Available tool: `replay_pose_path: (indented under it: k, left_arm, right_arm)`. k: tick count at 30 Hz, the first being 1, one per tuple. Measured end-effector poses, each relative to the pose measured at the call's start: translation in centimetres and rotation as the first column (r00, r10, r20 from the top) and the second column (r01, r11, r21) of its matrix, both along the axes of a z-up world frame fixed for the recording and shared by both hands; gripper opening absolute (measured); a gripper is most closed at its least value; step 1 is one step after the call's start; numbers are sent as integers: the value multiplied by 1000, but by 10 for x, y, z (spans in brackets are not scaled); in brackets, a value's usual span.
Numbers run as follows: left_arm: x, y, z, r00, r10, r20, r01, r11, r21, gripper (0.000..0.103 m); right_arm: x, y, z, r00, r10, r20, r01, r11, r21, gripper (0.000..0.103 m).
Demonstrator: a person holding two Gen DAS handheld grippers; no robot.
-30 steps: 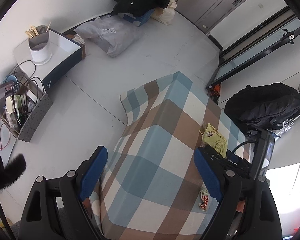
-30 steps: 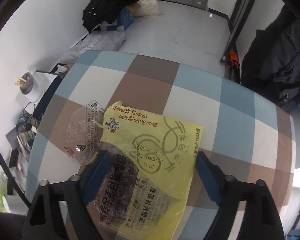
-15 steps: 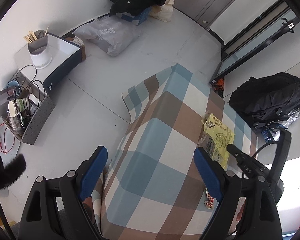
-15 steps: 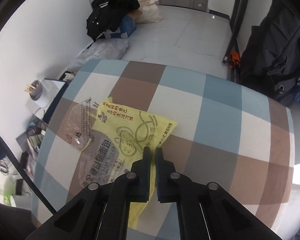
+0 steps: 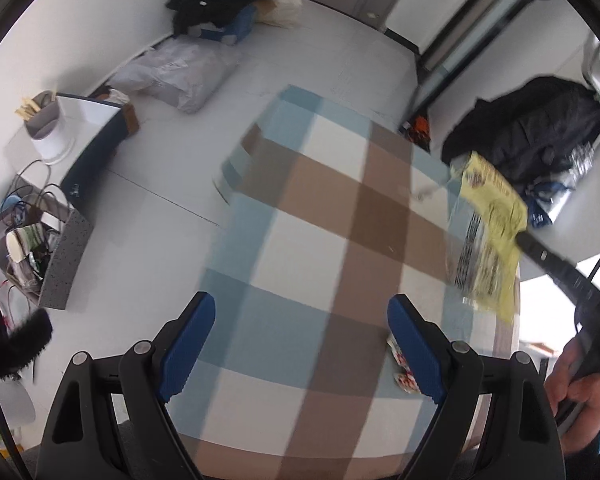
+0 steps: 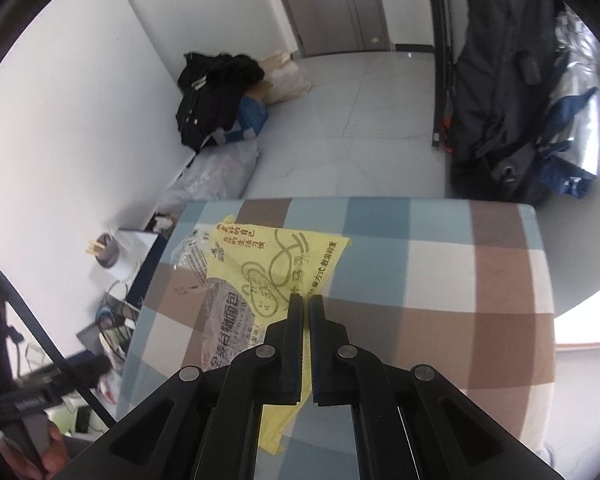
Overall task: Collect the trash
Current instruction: 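Lower the left gripper to the red-white checked wrapper while the right holds the bag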
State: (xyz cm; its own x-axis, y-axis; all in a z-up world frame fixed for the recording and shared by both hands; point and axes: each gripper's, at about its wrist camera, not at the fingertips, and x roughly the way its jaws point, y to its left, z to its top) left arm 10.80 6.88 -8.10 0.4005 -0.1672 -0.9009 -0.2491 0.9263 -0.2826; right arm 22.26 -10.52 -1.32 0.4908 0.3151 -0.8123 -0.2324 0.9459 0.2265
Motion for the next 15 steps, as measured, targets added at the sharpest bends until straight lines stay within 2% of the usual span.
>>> replay_pose_path:
  k: [4,9,15]
  left_arm:
    - [2,-26,-11,997,-70,-40,70,998,1,86]
    - [7,-46,-21,992,-110,-61,112,993,27,86]
    - [6,-64,-28,982,-170,-80,173,984,32,85]
  right_arm:
    - [-6,-21,11,998,-45,34,45,999,8,2]
    - [-7,-45,18,995,-93,41,92,995,31,2]
    - [-14,-65,22,993,-105,51,103,994,39,2]
